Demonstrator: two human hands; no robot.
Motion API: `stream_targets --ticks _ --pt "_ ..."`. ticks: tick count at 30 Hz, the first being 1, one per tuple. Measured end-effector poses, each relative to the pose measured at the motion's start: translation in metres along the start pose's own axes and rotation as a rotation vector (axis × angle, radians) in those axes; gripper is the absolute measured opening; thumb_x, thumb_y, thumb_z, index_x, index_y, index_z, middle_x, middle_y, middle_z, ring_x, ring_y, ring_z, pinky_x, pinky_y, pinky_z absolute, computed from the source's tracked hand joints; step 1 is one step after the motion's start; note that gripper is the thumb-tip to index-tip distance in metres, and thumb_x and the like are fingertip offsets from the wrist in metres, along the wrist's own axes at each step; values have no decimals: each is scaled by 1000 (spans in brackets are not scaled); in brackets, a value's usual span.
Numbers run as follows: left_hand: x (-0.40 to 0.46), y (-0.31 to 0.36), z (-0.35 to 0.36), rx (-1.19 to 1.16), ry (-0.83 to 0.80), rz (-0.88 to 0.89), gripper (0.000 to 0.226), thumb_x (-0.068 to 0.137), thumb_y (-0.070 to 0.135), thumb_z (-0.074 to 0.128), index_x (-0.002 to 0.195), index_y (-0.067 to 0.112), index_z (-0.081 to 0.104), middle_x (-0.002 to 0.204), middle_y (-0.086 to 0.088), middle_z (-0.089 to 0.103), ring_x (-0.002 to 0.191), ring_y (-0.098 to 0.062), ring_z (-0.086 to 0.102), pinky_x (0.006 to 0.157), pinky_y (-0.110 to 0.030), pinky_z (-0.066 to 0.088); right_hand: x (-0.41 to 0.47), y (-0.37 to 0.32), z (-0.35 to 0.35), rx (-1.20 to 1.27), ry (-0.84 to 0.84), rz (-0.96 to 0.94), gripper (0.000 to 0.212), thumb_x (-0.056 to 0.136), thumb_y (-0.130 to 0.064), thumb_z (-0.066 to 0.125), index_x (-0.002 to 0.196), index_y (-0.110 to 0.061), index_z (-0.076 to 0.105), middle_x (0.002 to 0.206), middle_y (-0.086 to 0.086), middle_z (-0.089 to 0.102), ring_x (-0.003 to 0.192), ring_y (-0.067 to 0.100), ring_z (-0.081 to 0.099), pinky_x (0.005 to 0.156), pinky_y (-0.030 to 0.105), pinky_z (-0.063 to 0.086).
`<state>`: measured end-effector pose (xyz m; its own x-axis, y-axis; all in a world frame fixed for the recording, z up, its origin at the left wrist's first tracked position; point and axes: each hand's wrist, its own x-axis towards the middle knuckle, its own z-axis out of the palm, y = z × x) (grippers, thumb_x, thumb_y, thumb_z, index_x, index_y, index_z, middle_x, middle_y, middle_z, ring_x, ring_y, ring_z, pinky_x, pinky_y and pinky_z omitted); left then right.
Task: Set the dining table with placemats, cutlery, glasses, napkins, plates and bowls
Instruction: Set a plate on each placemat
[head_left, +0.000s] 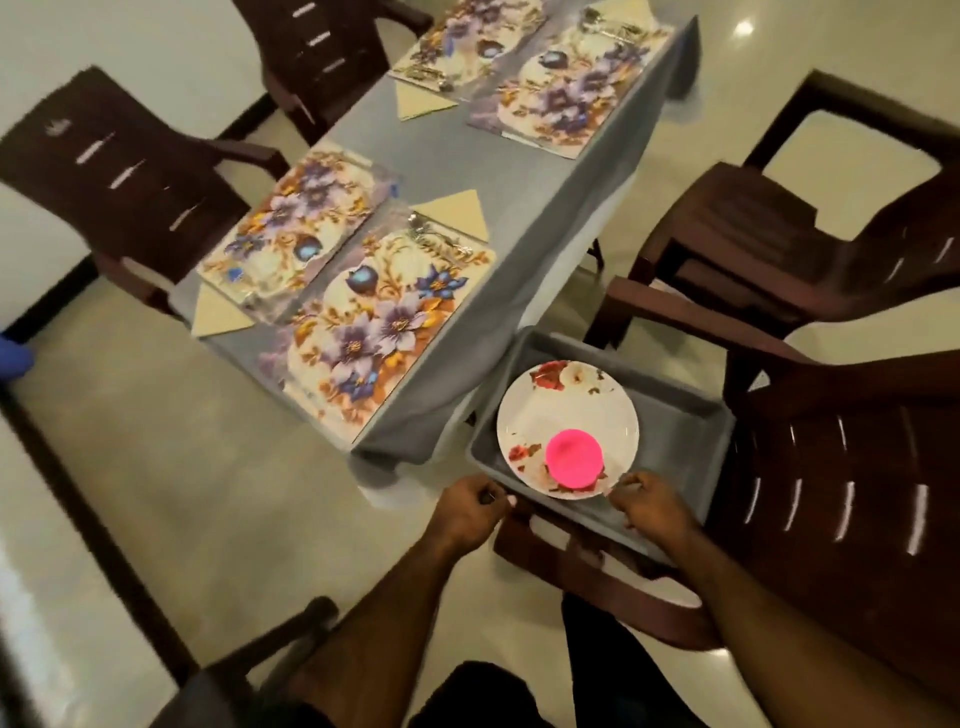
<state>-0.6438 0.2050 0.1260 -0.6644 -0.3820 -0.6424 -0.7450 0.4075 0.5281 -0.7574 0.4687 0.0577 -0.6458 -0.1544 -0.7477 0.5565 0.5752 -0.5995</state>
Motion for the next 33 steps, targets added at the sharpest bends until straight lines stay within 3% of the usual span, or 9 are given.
stream_targets --ticks 3,5,8,13,20,25,28,31,33 --pt "63 7 18 73 -26 -31 26 92 41 76 108 20 72 102 1 75 93 -19 69 85 -34 58 51 9 18 -2 22 29 59 74 -35 86 124 -15 61 105 7 74 94 27 70 84 40 58" --pt "107 8 33 108 -41 -48 41 92 42 76 120 15 65 111 -3 72 101 -23 66 83 -28 50 84 21 32 37 40 56 80 69 -35 92 137 -13 55 111 8 70 99 27 67 89 42 57" --pt "164 5 55 103 -25 -83 49 90 39 78 128 11 62 121 -8 72 112 -29 68 86 -26 48 110 14 41 111 60 129 77 83 -20 87 148 -18 47 122 6 56 108 24 58 89 32 47" --pt "234 -11 77 94 87 -239 79 75 55 79 135 9 56 133 -14 67 120 -39 66 97 -44 57 150 23 65 128 40 153 72 84 -28 84 147 -23 50 125 5 63 111 26 63 96 41 54" --pt "258 -6 98 15 72 -408 74 84 39 83 138 3 48 137 -18 65 122 -40 64 97 -41 53 162 31 88 164 210 153 54 85 -9 75 136 -23 63 113 -5 65 104 20 60 87 30 47" --pt "273 -8 101 -113 114 -476 91 65 51 89 136 5 54 133 -16 68 115 -39 68 97 -46 59 169 39 64 605 459 302 58 76 -12 82 130 -24 66 117 4 72 103 28 70 81 48 64" --pt "301 -31 111 -173 174 -545 109 39 64 87 131 12 60 124 -12 73 99 -36 74 86 -50 64 177 45 37 866 681 370 61 85 -9 77 143 -18 57 120 9 69 85 28 73 60 41 64" --pt "283 -5 108 -186 186 -542 94 56 53 91 135 11 62 123 -12 72 101 -37 72 87 -50 63 185 62 12 1009 807 425 58 89 -6 70 145 -12 53 121 17 70 62 21 67 47 29 56" --pt "280 2 109 -172 196 -563 85 65 47 92 135 11 61 123 -12 72 101 -37 71 87 -50 63 192 68 7 1069 838 450 59 89 -4 71 144 -11 54 124 17 69 68 24 70 49 30 56"
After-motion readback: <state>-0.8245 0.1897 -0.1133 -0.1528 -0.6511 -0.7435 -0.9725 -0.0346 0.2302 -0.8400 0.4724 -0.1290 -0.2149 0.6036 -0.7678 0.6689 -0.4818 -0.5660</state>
